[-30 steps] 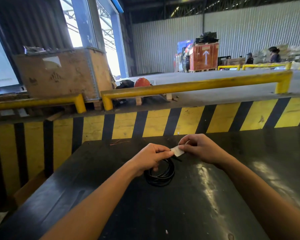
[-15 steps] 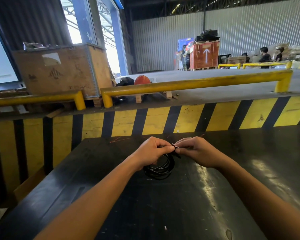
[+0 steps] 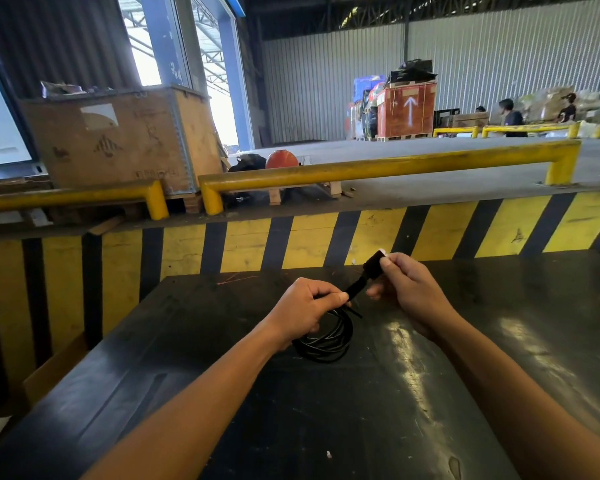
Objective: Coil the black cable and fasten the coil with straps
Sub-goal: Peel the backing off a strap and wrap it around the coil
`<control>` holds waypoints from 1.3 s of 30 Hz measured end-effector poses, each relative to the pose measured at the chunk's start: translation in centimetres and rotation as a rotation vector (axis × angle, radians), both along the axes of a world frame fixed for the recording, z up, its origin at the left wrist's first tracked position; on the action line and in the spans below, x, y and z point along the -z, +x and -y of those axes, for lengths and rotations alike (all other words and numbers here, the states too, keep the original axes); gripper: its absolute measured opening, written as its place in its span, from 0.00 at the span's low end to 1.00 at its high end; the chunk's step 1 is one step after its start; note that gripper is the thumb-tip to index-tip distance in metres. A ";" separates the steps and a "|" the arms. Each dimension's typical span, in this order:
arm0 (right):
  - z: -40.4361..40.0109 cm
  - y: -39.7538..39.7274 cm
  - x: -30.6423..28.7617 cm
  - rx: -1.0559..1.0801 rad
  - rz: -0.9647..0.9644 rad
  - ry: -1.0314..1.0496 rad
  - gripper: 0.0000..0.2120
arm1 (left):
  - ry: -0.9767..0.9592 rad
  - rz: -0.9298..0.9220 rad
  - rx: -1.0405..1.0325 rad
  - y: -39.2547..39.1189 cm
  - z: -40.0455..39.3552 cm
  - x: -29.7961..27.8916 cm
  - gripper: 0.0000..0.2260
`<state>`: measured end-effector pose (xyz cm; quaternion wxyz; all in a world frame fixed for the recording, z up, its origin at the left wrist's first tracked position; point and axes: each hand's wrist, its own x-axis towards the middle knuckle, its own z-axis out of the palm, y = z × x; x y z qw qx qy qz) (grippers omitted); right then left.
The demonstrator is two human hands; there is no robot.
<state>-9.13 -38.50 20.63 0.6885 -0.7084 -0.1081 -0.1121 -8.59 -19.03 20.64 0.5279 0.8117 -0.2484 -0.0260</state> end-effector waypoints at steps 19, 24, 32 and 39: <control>-1.2 -0.6 -0.9 -0.283 -0.127 -0.190 0.05 | -0.162 -0.030 -0.035 -0.3 0.0 -1.0 0.09; -1.5 -0.4 -1.0 -0.283 -0.191 -0.234 0.09 | -0.140 -0.064 -0.034 -0.5 0.3 -0.8 0.08; -1.4 -0.2 -1.2 -0.197 -0.176 -0.284 0.13 | -0.143 -0.118 -0.073 0.0 0.8 -0.5 0.05; -1.8 -2.3 -2.6 0.284 0.308 -0.551 0.06 | -0.187 -0.097 -0.211 0.8 0.7 -0.3 0.07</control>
